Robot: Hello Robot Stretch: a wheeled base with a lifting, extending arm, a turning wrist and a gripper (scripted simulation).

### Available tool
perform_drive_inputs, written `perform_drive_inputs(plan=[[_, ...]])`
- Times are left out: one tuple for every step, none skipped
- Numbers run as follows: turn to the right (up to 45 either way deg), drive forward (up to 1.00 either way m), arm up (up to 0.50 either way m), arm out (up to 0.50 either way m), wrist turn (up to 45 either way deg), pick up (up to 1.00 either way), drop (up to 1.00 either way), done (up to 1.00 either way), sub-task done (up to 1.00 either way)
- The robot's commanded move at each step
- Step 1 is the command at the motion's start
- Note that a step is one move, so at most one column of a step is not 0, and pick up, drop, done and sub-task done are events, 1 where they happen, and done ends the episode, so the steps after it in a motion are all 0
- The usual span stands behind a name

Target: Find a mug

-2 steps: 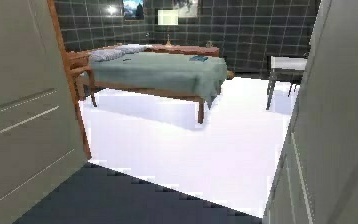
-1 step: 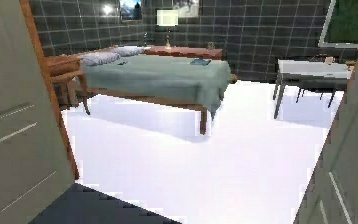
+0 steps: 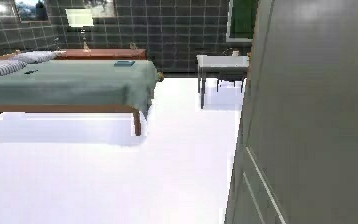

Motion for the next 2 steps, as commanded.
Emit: perform_drive_inputs(plan=[[0.0,1.0,0.0,0.0,0.0,0.0,0.0,0.0,0.0],[3.0,0.0,0.0,0.0,0.0,0.0,0.0,0.0,0.0]])
